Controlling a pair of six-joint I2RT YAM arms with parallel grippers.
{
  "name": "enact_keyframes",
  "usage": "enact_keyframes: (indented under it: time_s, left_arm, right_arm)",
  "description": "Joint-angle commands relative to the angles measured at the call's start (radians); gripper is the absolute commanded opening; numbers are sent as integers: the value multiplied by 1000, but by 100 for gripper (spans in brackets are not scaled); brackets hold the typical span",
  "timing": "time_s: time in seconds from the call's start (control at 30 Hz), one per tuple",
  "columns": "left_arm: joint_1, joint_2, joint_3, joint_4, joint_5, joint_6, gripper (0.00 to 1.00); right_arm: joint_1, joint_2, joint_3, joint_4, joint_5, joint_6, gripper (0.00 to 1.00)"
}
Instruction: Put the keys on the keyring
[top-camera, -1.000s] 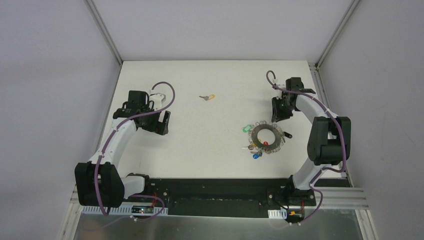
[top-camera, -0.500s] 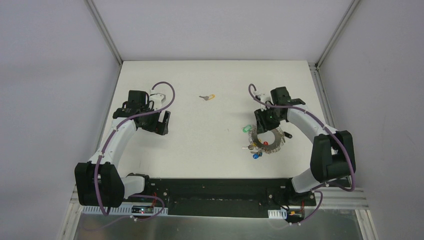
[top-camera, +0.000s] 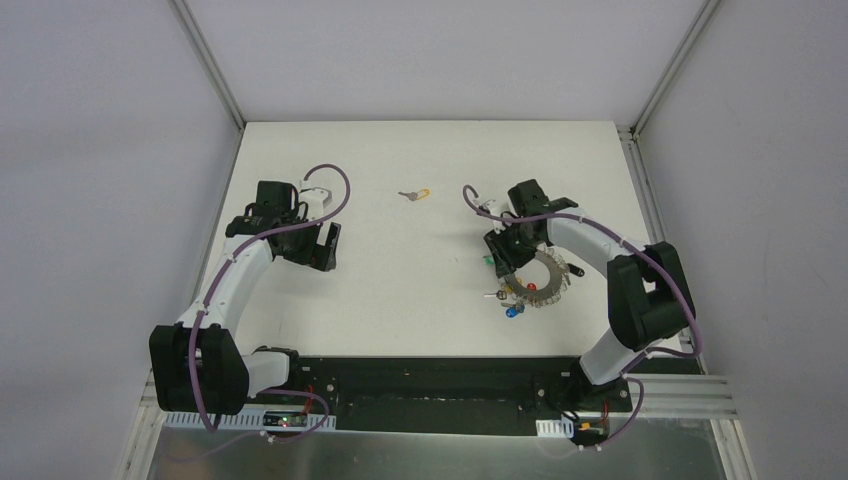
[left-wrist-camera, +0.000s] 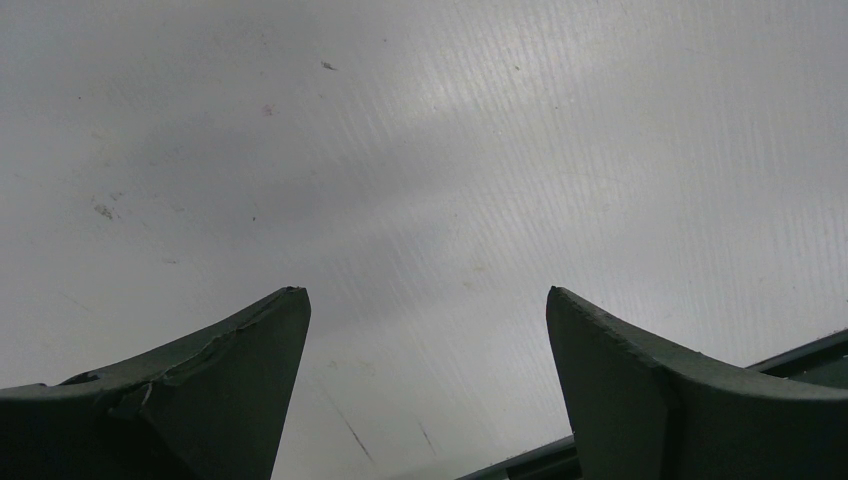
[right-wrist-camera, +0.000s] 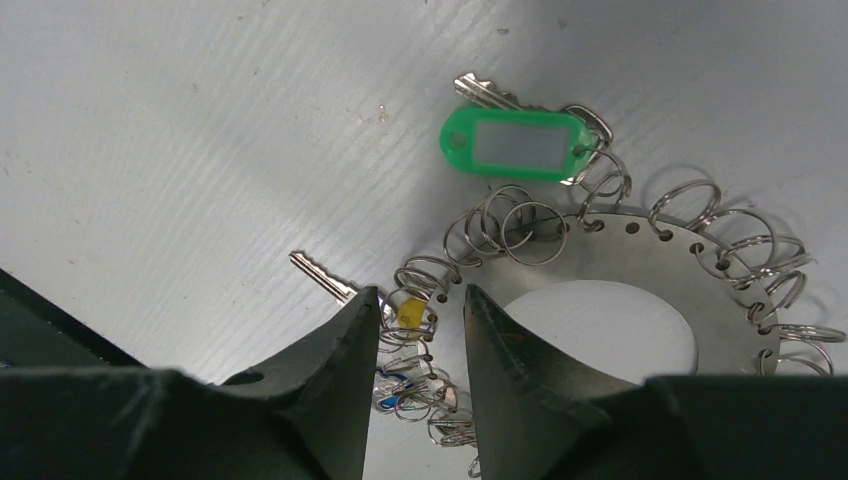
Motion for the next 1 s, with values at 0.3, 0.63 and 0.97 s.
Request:
enact_keyframes:
  time_s: [0.3,0.63,0.97]
  left_arm:
    - [5,11,43,-20,29,18,91]
    - [5,12,45,-22,29,21,91]
    - [5,11,48,-26,31,22,91]
  right_arm:
    - [77,53,26,-8,128,-86,38]
    - [103,71,40,-28,128,-98,20]
    - [98,36,68,-51,128,-96,0]
